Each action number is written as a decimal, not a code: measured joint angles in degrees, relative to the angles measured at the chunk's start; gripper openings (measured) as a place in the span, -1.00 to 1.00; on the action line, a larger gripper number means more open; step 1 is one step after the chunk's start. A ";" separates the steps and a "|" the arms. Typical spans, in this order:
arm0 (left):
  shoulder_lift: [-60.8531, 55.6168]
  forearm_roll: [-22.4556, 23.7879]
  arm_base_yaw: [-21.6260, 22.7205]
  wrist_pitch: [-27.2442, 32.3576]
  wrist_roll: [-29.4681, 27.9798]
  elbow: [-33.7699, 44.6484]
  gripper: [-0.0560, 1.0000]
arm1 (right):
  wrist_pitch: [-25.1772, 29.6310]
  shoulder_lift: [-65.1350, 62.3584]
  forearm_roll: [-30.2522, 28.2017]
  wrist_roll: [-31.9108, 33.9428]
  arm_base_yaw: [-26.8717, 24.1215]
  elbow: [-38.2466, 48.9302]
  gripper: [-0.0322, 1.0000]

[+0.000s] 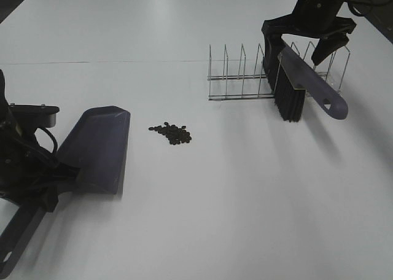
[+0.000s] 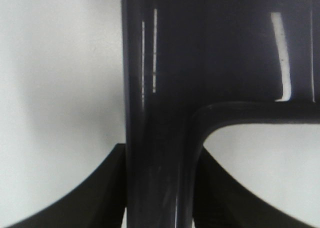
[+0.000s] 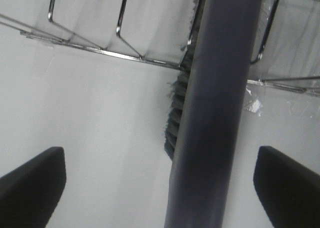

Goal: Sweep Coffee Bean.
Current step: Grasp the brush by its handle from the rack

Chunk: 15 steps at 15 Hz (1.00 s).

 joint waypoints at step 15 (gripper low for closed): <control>0.00 -0.40 0.00 0.17 -0.63 0.00 -0.30 | 0.00 6.99 4.81 -2.52 -2.92 -1.60 0.84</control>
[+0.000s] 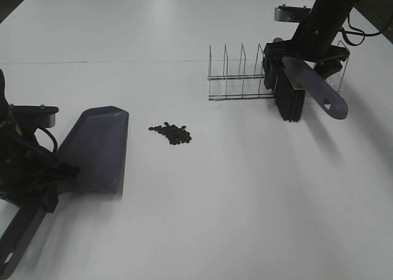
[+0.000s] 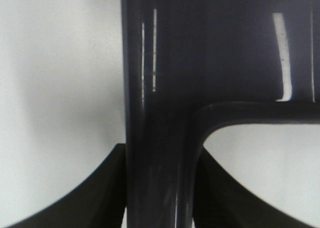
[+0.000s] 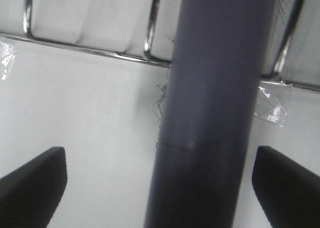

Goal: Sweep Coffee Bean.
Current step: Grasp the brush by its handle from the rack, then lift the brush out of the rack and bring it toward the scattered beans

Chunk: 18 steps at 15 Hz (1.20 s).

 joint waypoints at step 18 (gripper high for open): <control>0.00 0.00 0.00 -0.06 0.06 0.00 -0.30 | 0.00 -1.03 -2.06 4.41 -0.11 0.80 -0.29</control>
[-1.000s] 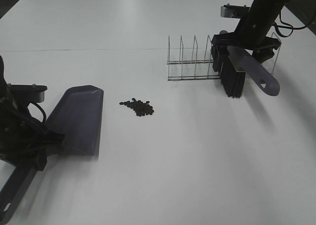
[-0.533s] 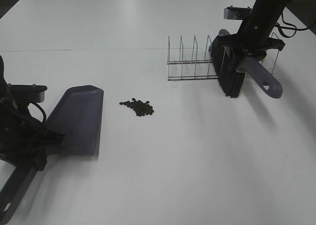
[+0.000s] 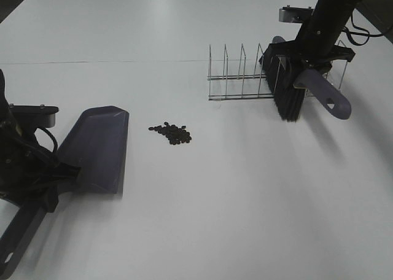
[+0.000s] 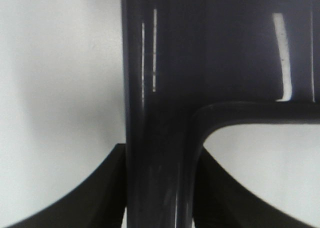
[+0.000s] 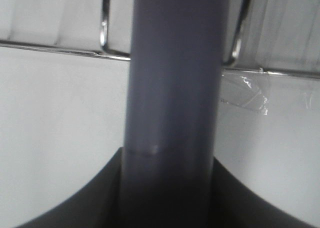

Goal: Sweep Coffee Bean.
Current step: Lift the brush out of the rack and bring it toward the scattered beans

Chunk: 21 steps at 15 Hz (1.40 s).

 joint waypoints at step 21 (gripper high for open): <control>11.80 2.41 -2.98 2.29 1.38 -12.55 -0.30 | -10.26 -27.22 -18.68 13.69 14.90 35.41 -0.29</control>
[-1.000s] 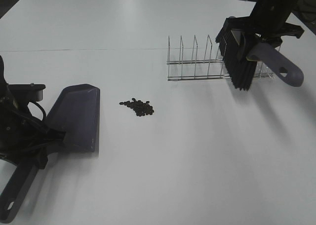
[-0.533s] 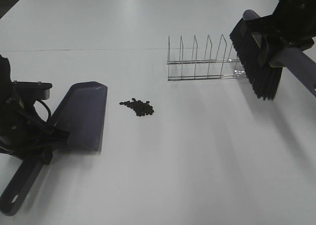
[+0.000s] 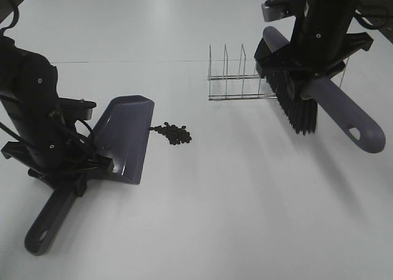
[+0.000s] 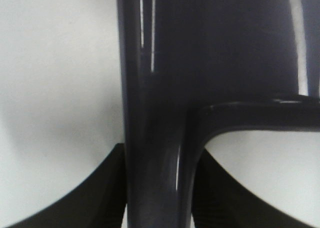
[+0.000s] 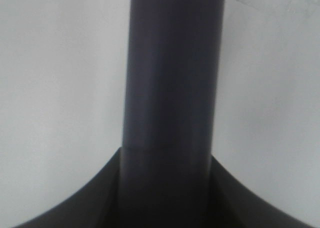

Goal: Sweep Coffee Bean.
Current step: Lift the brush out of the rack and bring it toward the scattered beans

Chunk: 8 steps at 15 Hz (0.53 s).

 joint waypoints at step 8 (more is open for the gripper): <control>2.35 1.49 -0.80 3.67 -1.38 -3.15 -0.30 | -1.55 5.90 -3.27 1.72 0.74 0.00 -0.29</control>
